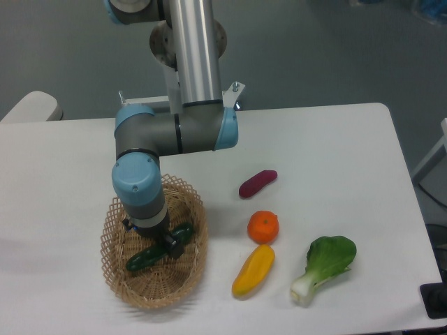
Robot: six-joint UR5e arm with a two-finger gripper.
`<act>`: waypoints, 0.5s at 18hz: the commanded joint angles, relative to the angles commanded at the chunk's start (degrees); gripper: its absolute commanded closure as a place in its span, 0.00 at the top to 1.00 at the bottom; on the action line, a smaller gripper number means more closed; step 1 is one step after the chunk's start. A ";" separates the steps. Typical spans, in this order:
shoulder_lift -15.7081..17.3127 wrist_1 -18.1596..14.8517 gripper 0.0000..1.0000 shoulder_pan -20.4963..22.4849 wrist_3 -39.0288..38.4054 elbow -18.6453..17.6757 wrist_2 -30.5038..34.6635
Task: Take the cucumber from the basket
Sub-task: 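Lower the gripper into the basket around the green cucumber, then close the gripper on the cucumber and lift it from the basket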
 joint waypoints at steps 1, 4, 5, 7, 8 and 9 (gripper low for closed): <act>-0.18 0.35 1.00 0.00 0.00 -0.09 0.00; -0.70 0.80 1.00 -0.09 0.00 -0.26 0.00; -0.79 1.06 1.00 -0.09 0.00 -0.18 0.00; -0.71 0.97 0.86 -0.09 0.09 0.00 0.00; -0.71 0.88 0.69 0.00 0.09 0.00 -0.09; -0.71 0.88 0.55 0.00 0.26 0.09 -0.09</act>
